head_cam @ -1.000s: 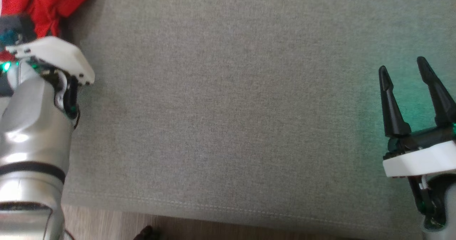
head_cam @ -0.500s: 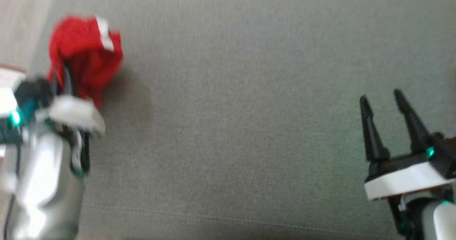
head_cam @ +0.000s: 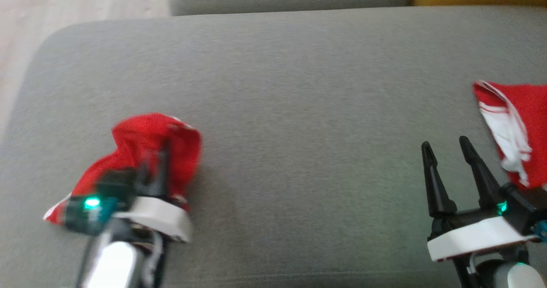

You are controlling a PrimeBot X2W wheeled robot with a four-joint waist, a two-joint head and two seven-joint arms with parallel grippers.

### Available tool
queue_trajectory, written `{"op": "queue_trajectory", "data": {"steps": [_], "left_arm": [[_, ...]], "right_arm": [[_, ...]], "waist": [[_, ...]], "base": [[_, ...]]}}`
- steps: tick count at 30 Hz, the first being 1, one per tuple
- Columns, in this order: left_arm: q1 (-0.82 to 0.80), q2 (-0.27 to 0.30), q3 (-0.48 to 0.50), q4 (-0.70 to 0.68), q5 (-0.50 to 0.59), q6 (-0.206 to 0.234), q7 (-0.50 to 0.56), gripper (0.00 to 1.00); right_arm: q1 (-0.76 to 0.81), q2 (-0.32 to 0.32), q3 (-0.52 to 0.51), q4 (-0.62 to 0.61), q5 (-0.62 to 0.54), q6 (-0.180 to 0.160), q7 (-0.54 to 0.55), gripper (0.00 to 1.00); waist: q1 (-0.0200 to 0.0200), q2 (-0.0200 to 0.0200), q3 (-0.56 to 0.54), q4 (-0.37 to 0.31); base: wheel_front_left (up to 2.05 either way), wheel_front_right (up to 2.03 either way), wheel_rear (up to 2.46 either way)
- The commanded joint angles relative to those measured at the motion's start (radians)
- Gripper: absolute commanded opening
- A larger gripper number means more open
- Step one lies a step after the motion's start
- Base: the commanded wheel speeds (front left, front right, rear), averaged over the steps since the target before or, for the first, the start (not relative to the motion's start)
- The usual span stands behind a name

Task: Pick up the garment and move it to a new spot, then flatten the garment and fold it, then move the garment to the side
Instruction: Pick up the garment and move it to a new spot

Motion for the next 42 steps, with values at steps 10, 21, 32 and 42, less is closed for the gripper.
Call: {"op": "queue_trajectory", "data": {"steps": [10, 21, 32, 42], "left_arm": [[-0.237, -0.115, -0.165, 0.062, 0.037, -0.111, -0.022, 0.00], [-0.397, -0.162, -0.300, 0.241, 0.012, -0.173, -0.041, 0.00], [-0.415, -0.166, -0.403, 0.290, 0.001, -0.164, -0.083, 1.00], [-0.311, -0.096, -0.300, 0.148, -0.017, -0.053, -0.150, 1.00]], "right_arm": [[-0.074, -0.001, 0.050, -0.013, 0.024, -0.001, -0.021, 1.00], [-0.103, 0.000, 0.055, 0.042, 0.070, -0.001, -0.070, 1.00], [-0.111, 0.001, 0.049, 0.095, 0.072, -0.001, -0.089, 1.00], [-0.078, 0.001, 0.025, 0.075, 0.043, -0.001, -0.050, 1.00]], "waist": [[0.0000, -0.0001, 0.085, -0.252], [0.0000, -0.0001, 0.199, -0.402], [0.0000, -0.0001, 0.151, -0.343], [0.0000, -0.0001, 0.055, -0.177]], "base": [[0.00, 0.00, 0.00], [0.00, 0.00, 0.00], [0.00, 0.00, 0.00], [0.00, 0.00, 0.00]]}}
